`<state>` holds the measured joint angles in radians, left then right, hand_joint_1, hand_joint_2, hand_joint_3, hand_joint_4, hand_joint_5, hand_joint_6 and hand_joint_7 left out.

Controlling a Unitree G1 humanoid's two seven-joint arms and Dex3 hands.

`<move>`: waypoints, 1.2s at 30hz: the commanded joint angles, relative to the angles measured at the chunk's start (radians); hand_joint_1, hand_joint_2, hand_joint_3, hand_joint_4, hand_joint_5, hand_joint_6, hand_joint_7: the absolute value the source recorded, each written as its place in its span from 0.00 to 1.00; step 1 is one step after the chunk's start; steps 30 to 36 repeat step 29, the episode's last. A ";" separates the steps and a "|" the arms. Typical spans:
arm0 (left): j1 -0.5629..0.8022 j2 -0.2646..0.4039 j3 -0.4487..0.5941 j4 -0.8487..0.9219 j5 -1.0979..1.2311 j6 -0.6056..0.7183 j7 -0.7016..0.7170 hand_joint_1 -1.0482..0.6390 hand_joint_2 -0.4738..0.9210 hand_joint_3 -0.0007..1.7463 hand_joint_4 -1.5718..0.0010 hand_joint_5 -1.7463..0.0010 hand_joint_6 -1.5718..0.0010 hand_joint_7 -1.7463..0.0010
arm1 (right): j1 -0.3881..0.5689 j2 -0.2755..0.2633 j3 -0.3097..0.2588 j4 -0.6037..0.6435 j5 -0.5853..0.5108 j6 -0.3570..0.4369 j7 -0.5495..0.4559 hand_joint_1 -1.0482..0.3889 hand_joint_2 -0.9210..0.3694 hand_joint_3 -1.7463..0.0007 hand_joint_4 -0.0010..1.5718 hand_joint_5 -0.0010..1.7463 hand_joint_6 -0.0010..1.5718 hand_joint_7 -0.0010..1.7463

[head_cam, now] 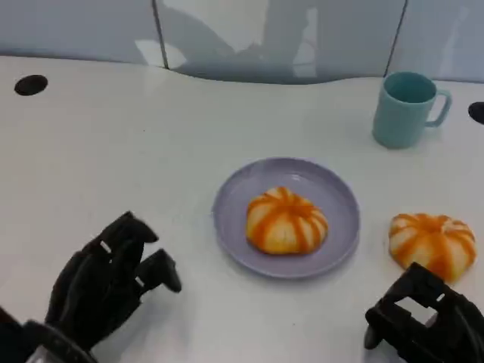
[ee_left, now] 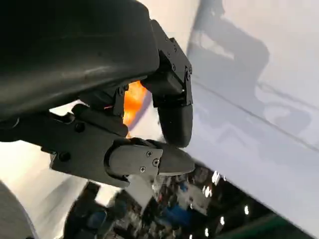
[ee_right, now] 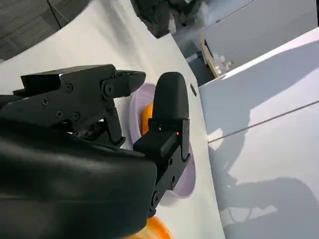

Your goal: Grasp the bread from the table and place it into the plate.

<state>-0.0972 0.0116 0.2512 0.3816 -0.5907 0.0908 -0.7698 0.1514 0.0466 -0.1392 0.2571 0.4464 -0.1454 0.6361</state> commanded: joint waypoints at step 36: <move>0.055 -0.022 -0.006 0.001 0.031 -0.042 0.079 0.29 1.00 0.10 0.43 0.00 0.61 0.00 | -0.005 -0.027 -0.030 0.058 0.014 -0.030 0.010 0.27 0.00 0.92 0.47 0.90 0.41 0.82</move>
